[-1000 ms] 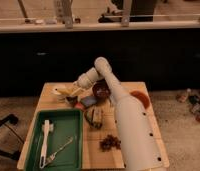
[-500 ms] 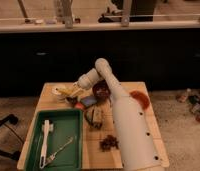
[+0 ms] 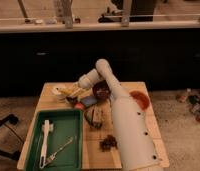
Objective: Place banana in metal cup
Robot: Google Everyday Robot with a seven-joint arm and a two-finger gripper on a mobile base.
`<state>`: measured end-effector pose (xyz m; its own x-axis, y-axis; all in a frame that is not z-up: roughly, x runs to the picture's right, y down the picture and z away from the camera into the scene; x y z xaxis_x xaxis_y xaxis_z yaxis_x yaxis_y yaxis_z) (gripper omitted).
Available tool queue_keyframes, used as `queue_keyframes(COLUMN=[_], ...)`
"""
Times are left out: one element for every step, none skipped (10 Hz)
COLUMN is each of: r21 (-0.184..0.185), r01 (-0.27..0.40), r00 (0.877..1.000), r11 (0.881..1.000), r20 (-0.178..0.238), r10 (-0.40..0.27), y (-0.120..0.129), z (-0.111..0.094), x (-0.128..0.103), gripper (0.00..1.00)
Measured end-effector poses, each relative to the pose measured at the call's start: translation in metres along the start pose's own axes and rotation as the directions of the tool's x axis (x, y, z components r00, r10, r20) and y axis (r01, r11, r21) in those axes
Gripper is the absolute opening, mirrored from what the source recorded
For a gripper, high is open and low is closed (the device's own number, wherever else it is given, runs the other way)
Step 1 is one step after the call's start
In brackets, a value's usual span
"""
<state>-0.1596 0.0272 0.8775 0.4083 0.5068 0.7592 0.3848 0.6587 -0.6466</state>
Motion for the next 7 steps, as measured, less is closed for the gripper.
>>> queue_keyframes(r21=[0.001, 0.001, 0.001, 0.002, 0.007, 0.012, 0.014], r01=[-0.004, -0.007, -0.012, -0.021, -0.032, -0.04, -0.046], r00=[1.0, 1.0, 1.0, 0.999, 0.999, 0.999, 0.998], r11=[1.0, 1.0, 1.0, 1.0, 0.999, 0.999, 0.999], r20=[0.01, 0.016, 0.022, 0.026, 0.03, 0.036, 0.04], r10=[0.004, 0.007, 0.012, 0.021, 0.032, 0.04, 0.045], y=[-0.0007, -0.001, -0.0009, -0.0009, -0.0016, -0.0024, -0.0025], z=[0.0001, -0.0002, -0.0005, -0.0012, -0.002, -0.0019, -0.0019], x=[0.0016, 0.002, 0.004, 0.005, 0.0064, 0.007, 0.0076], gripper=[0.03, 0.09, 0.19, 0.28, 0.4, 0.5, 0.58])
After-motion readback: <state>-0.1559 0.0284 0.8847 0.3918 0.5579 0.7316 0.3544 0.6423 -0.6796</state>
